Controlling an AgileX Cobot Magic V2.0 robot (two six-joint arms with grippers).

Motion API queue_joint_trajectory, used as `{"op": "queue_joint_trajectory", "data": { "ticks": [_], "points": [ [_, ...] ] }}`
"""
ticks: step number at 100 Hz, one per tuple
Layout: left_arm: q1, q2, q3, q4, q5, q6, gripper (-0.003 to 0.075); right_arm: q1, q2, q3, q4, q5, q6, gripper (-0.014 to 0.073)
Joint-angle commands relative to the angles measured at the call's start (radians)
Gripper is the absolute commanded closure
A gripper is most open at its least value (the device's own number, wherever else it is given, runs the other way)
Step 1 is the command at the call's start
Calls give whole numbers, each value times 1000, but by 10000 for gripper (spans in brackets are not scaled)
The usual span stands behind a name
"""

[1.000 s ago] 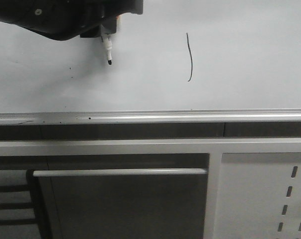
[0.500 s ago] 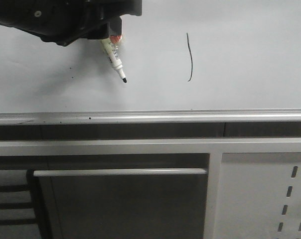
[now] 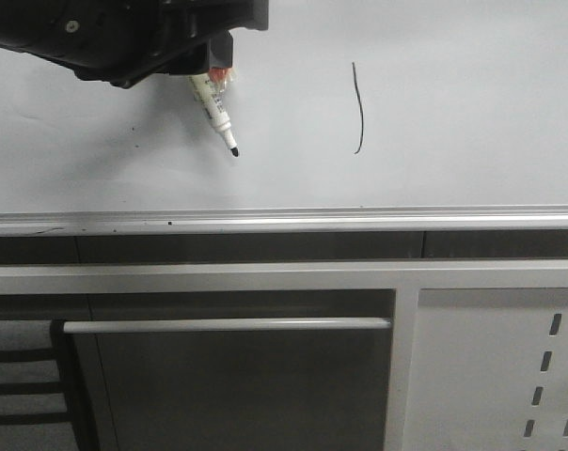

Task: Write number 1 on whiteboard

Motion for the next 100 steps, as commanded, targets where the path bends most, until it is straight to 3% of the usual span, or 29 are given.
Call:
{"op": "queue_joint_trajectory", "data": {
  "ticks": [1, 19, 58, 69, 79, 90, 95, 100],
  "points": [
    [13, -23, -33, 16, -70, -3, 334, -7, -19, -32, 37, -40, -2, 302],
    [13, -38, -12, 13, -60, -3, 255, -7, -19, -32, 35, -40, -2, 302],
    [13, -212, 113, -17, -41, -3, 259, -7, -20, -32, 10, -48, -2, 302],
    [13, -300, 132, -16, -2, 54, 269, -9, -40, -32, 10, -70, 0, 319],
    [13, -377, 136, -26, 50, 143, 370, -9, -74, -24, 10, -112, 12, 441],
    [13, -462, 136, -29, 95, 235, 617, -9, -137, 15, 10, -199, 12, 657],
    [13, -499, 136, -31, 106, 260, 743, -9, -173, 50, 10, -244, 13, 654],
    [13, -535, 136, -31, 112, 288, 741, -9, -213, 95, 10, -286, 13, 648]
  ]
}}
